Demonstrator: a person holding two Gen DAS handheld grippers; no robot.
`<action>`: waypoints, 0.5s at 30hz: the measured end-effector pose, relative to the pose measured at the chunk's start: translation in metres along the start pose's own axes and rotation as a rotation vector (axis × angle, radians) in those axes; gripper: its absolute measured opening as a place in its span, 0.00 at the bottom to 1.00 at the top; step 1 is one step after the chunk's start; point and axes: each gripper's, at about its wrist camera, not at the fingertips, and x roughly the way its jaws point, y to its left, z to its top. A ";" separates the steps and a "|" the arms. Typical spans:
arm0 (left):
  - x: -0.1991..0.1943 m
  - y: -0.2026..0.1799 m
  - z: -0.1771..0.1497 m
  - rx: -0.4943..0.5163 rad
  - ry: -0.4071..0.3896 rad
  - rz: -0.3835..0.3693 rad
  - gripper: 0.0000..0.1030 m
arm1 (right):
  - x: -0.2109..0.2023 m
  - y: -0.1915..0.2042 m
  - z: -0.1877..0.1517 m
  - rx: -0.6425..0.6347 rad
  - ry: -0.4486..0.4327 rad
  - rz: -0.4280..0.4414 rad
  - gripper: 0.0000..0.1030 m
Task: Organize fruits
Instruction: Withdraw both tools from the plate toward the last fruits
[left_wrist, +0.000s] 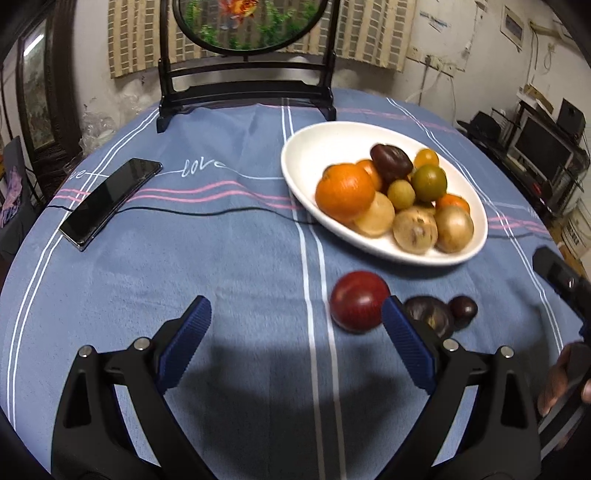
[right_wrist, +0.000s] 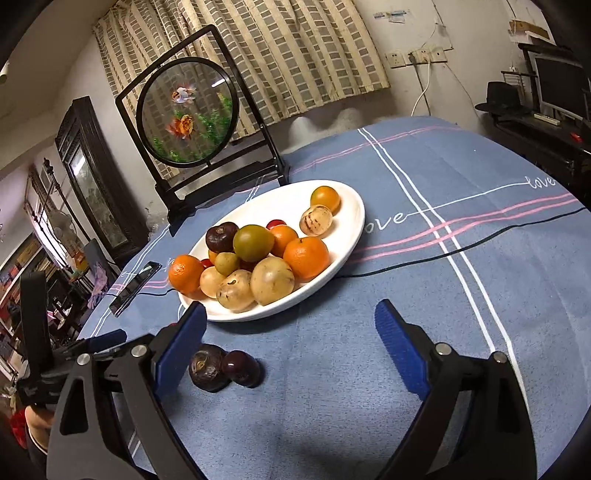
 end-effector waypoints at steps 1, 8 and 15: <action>0.000 -0.002 -0.003 0.014 0.006 -0.003 0.92 | 0.000 0.001 0.000 -0.001 0.001 0.003 0.90; 0.000 -0.012 -0.013 0.094 0.035 -0.002 0.92 | -0.001 0.001 -0.001 -0.005 0.003 0.021 0.90; 0.009 -0.012 -0.018 0.139 0.079 0.009 0.92 | -0.009 0.005 -0.003 -0.015 0.042 0.072 0.90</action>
